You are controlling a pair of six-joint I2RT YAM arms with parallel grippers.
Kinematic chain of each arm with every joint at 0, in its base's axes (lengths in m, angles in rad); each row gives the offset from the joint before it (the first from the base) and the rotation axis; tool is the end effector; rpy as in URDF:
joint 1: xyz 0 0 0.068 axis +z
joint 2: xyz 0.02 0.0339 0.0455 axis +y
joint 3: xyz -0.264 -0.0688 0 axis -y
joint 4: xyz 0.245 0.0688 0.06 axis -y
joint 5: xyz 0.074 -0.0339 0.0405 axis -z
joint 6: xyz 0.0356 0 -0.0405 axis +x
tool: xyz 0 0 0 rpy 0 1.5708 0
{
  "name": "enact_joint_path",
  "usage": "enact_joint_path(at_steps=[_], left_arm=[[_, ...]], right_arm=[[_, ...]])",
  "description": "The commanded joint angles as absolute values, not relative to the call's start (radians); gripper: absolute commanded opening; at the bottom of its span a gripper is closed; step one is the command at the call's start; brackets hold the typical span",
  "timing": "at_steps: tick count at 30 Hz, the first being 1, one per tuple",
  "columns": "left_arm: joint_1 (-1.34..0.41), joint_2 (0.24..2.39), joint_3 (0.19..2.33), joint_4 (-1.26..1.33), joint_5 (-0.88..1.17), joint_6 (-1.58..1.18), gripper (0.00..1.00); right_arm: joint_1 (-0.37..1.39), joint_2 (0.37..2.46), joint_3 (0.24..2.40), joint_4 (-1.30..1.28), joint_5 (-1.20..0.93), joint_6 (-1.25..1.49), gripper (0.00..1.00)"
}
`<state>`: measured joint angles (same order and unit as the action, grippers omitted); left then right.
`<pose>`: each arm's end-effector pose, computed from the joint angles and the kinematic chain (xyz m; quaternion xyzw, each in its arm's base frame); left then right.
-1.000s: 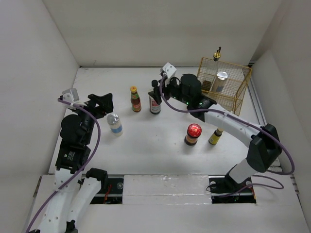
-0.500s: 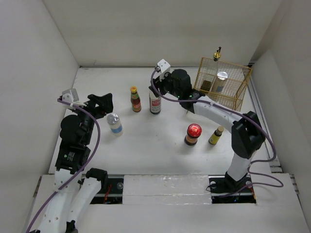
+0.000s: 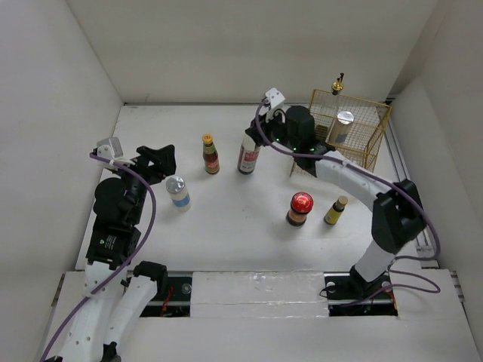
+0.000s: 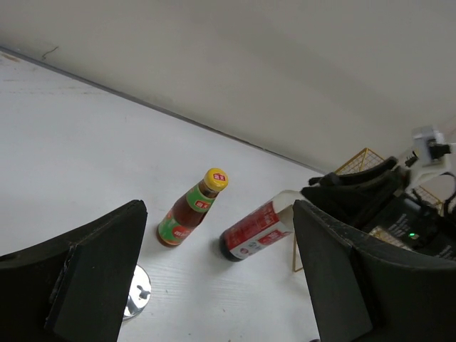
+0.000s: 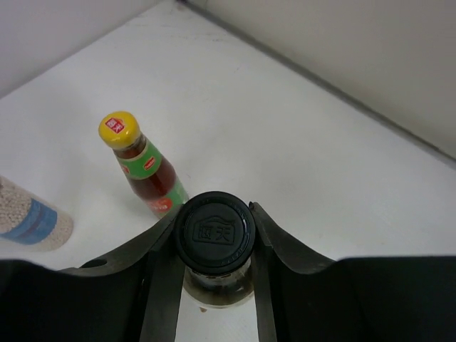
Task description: Organize the condiment bottles
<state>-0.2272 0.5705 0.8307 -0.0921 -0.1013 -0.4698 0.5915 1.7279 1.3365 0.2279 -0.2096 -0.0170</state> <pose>0.1245 -0.0251 0.3954 -0.1164 0.6350 -0.2298 0.7283 0.3429 0.2392 0.3185 -0.2917 0.7032 0.2588 0.5945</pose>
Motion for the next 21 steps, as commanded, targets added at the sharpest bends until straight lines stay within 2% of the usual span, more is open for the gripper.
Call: enact_joint_path(at_steps=[1, 5, 10, 16, 21], left_arm=[[-0.225, 0.572, 0.831, -0.041, -0.089, -0.472, 0.79], [-0.225, 0.572, 0.831, -0.041, -0.089, -0.472, 0.79], [-0.225, 0.575, 0.831, -0.041, -0.080, -0.472, 0.79], [-0.225, 0.584, 0.831, -0.041, -0.080, -0.472, 0.79], [-0.225, 0.575, 0.831, -0.041, -0.080, -0.472, 0.79]], right_arm=[[0.537, 1.485, 1.365, 0.442, -0.232, 0.028, 0.09], [0.418, 1.295, 1.347, 0.347, -0.171, 0.006, 0.08], [0.238, 1.195, 1.362, 0.279, -0.120, 0.006, 0.07], [-0.003, 1.181, 1.449, 0.204, -0.135, 0.006, 0.05], [-0.107, 1.267, 1.519, 0.176, -0.147, -0.005, 0.05]])
